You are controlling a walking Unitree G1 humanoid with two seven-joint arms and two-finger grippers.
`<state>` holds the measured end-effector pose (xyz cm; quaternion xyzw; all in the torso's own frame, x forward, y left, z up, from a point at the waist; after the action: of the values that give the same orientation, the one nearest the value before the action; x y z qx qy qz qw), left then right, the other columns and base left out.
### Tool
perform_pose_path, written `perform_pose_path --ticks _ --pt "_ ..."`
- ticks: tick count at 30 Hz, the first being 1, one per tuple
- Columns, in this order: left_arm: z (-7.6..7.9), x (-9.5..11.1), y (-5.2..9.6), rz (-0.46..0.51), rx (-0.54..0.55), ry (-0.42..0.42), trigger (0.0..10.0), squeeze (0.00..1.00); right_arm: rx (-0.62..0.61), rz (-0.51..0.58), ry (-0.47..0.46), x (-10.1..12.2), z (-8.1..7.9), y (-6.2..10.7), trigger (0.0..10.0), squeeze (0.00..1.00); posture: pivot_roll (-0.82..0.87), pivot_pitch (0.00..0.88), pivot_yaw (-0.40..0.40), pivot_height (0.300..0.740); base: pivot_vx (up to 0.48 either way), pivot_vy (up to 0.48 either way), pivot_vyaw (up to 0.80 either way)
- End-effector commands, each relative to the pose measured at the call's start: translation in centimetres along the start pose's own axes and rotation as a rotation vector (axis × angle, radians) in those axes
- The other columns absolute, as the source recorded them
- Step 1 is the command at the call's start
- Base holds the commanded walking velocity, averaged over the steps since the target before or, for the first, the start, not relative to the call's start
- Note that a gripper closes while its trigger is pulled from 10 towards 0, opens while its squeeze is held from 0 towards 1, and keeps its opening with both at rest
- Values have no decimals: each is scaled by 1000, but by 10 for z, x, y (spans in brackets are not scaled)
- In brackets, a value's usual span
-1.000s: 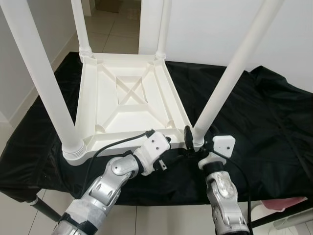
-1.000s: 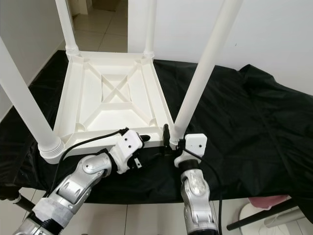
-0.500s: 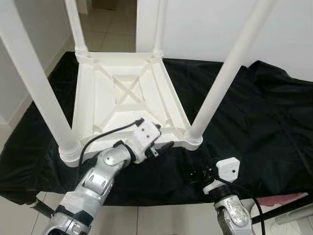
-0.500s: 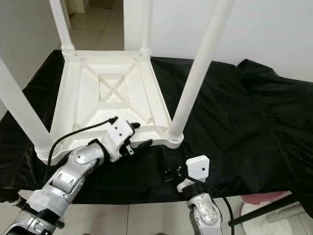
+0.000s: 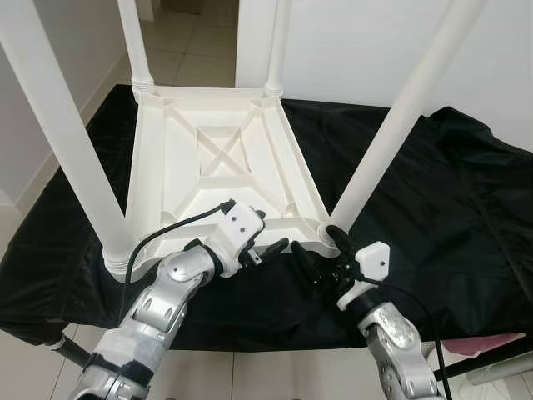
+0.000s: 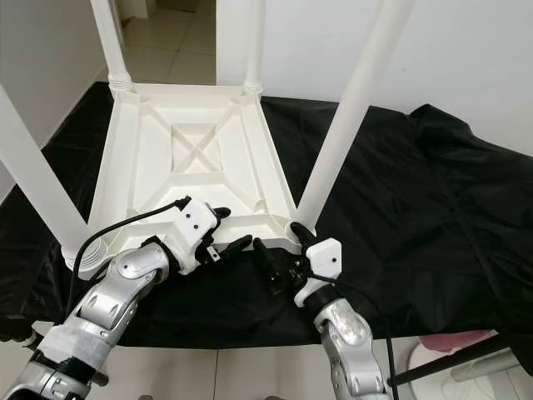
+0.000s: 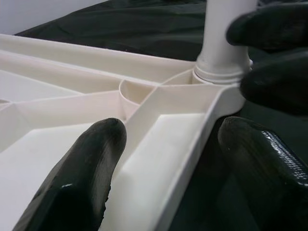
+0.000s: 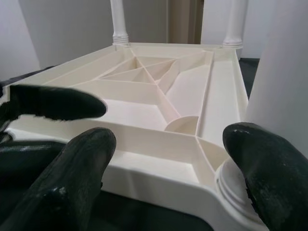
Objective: Building children table
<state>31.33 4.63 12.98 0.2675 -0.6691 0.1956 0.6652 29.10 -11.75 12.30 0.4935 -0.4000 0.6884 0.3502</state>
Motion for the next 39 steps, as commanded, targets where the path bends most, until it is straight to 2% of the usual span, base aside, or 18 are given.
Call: perform_pose_path --ticks 1,9,16,18,20,22,25,27,32,34,35,36,37,38,39 --pt "3 0 1 -2 -6 7 10000 0 -37 -13 -20 -4 9 0 10000 0 15 27 -103 740 0 0 0" --pt "14 -4 6 -31 -73 22 10000 0 -108 -26 -45 -8 24 2 10000 0 14 25 -101 740 0 0 0" --pt "12 -10 4 -60 -66 5 10000 0 -99 -25 -56 -8 21 3 10000 0 6 20 -96 740 0 0 0" --pt "-3 -12 0 -77 21 -29 10000 0 -87 -18 -54 -7 18 0 10000 0 1 20 -92 740 0 0 0" --pt "-3 -12 0 -77 21 -29 10000 0 -87 -18 -54 -7 18 0 10000 0 1 20 -92 740 0 0 0" --pt "-15 -16 -2 -105 86 -50 10000 0 -83 -18 -50 -8 17 -1 10000 0 -4 17 -88 740 0 0 0" --pt "-20 -18 -3 -124 113 -64 10000 0 -81 -19 -48 -8 17 -1 10000 0 -4 17 -88 740 0 0 0" --pt "-27 -25 -2 -172 147 -75 10000 0 -79 -22 -45 -9 16 -1 10000 0 -6 15 -87 740 0 0 0" --pt "-30 -31 -1 -209 154 -67 10000 0 -78 -26 -43 -10 16 -1 10000 0 -10 13 -86 740 0 0 0" --pt "-29 -39 0 -257 147 -62 10000 0 -79 -30 -40 -11 16 -1 10000 0 -13 11 -84 740 0 0 0" --pt "-30 -42 1 -269 154 -32 8471 0 -80 -32 -38 -11 17 -1 10000 0 -16 10 -84 740 0 0 0" --pt "-30 -42 1 -269 154 -32 8471 0 -80 -32 -38 -11 17 -1 10000 0 -16 10 -84 740 0 0 0" --pt "-31 -43 1 -274 160 -9 6784 0 -81 -33 -37 -11 17 -1 10000 0 -16 10 -84 740 0 0 0" --pt "-33 -44 1 -276 171 13 2902 0 -83 -33 -35 -11 17 -1 10000 0 -15 10 -84 740 0 0 0" --pt "-33 -44 1 -276 171 13 2902 0 -83 -33 -35 -11 17 -1 10000 0 -15 10 -84 740 0 0 0"
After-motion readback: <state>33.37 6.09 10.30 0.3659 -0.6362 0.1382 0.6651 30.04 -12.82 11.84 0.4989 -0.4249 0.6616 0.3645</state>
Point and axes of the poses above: a point about 5 cm out from each wrist's last joint towards the gripper, its own y axis pointing back from the gripper into the wrist, its own x axis along the axis of the wrist's last joint, z = x × y, the point moved 4 cm from there along -y, pointing out of the wrist towards the gripper, and after that the axes turned 12 degrees about y, right-handed, at the moved point
